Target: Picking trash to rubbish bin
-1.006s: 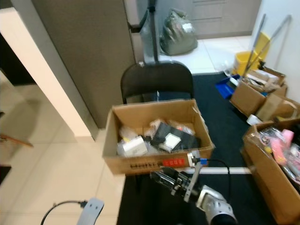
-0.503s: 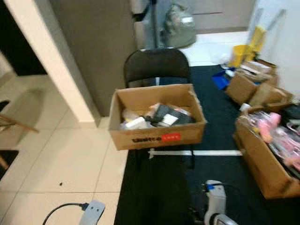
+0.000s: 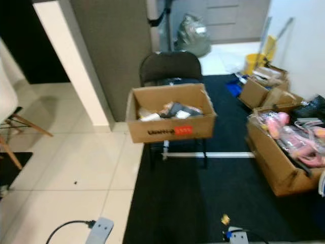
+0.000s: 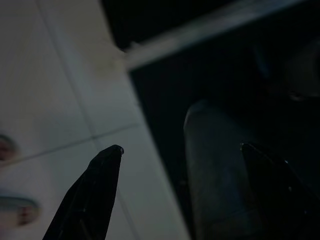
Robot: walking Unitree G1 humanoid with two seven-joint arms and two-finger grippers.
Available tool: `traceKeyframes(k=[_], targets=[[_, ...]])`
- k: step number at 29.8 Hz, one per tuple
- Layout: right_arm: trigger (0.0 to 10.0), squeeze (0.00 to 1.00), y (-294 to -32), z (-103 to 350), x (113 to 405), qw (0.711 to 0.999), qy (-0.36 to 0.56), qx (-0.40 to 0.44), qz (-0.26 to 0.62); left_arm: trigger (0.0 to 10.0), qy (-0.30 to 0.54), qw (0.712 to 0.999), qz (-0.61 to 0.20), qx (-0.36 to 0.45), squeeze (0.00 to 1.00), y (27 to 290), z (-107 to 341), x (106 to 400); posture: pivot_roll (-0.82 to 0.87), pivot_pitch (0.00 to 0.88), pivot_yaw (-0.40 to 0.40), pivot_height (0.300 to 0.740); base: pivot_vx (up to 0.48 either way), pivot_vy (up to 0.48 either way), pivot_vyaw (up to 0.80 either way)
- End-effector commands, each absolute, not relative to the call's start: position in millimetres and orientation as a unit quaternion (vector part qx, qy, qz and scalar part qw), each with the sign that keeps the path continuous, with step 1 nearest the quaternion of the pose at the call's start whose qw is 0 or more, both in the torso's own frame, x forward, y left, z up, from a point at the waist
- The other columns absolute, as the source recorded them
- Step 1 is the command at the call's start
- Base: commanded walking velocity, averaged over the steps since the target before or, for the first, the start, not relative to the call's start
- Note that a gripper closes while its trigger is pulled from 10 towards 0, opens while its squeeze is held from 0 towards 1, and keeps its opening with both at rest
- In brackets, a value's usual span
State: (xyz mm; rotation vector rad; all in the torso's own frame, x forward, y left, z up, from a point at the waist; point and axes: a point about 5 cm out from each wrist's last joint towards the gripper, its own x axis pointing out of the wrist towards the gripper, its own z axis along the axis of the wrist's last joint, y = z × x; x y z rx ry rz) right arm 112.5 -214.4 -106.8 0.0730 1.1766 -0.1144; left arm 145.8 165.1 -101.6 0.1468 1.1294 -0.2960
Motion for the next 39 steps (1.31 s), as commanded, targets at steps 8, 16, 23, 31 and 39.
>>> traceKeyframes(k=[8, 16, 23, 31, 39], targets=[[10.0, 0.0, -206.1, -109.1, 109.1, 0.826, 0.564, 0.008, -0.022, 10.0, 0.55, 0.819, -0.141, 0.079, 0.0, 171.6, -105.4, 133.7, -0.05, 0.087, 0.06, 0.74, -0.446, 0.0, 0.0], [10.0, 0.0, -204.7, -109.9, 107.3, 0.823, 0.568, -0.009, -0.008, 10.0, 0.554, 0.815, -0.145, 0.083, 0.0, 174.8, -106.0, 130.8, -0.06, 0.108, 0.066, 0.74, -0.418, 0.0, 0.0], [10.0, 0.0, -203.9, -107.3, 117.3, 0.83, 0.557, -0.017, -0.007, 10.0, 0.541, 0.829, -0.122, 0.078, 0.0, 181.6, -101.3, 142.9, -0.06, 0.11, 0.077, 0.74, -0.324, 0.0, 0.0], [10.0, 0.0, -219.4, -97.7, 139.5, 0.842, 0.537, -0.04, -0.026, 10.0, 0.507, 0.854, -0.071, 0.089, 0.0, 201.0, -85.8, 176.2, -0.04, 0.107, 0.068, 0.74, 0.0, 0.0, 0.0], [10.0, 0.0, -232.8, -93.5, 143.5, 0.845, 0.528, -0.037, -0.074, 10.0, 0.512, 0.855, -0.037, 0.075, 0.0, 210.4, -88.5, 166.6, -0.02, 0.08, 0.063, 0.74, 0.0, 0.0, 0.0]])
